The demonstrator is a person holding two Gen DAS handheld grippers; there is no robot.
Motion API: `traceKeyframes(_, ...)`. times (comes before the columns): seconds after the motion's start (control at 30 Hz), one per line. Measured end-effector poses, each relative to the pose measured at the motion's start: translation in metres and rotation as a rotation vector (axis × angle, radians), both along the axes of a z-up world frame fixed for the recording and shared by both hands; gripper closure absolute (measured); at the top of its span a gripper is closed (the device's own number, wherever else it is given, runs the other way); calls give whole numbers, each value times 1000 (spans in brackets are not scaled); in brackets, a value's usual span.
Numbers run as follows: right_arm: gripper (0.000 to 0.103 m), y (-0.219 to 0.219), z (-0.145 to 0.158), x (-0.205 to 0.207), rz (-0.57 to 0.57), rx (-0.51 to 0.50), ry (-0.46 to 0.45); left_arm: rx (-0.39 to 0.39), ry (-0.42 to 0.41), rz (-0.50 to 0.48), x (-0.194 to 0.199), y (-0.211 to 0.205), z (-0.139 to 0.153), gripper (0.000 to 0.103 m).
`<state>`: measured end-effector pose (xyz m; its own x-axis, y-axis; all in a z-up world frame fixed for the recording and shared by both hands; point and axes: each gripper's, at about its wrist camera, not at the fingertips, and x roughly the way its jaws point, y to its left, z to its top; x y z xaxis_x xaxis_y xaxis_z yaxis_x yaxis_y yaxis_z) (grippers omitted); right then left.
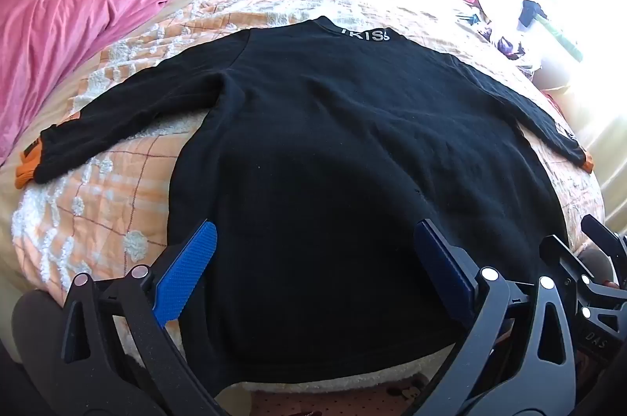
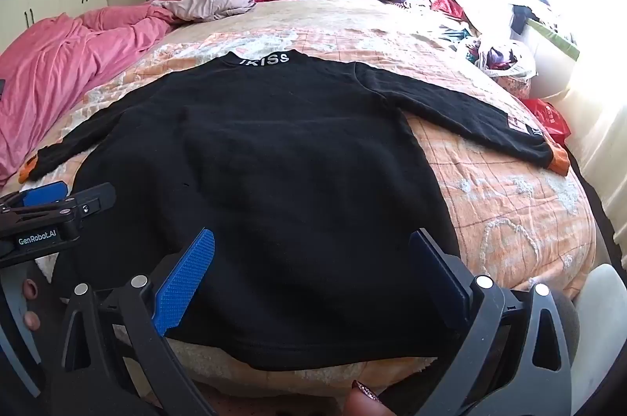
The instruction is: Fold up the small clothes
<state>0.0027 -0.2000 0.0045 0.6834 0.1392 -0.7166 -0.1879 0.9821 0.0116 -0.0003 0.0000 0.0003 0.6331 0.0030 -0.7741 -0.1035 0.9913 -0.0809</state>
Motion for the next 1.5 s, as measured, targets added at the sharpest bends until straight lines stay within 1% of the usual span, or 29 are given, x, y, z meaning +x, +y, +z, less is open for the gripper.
traceKeyframes(0.27,4,-1,0,-1,21,-24,-26,-2,5,0,0,0,0,8)
traceKeyframes(0.3,4,6,2,-4,23,-27,-29,-1,6,2,0,0,0,8)
traceKeyframes(0.37,4,-5,-3,2,-1,-4,-5,0,6,2,0,0,0,8)
traceKeyframes(0.77,4,-5,0,1,-4,-2,-7,-2,9,1,-1,5,-2,8)
traceKeyframes(1.03,4,-5,0,1,-5,-2,-7,-2,10,2,0,0,-4,8)
traceKeyframes(1.5,4,-8,-1,0,-17,4,-5,-1,8,5,0,0,0,8)
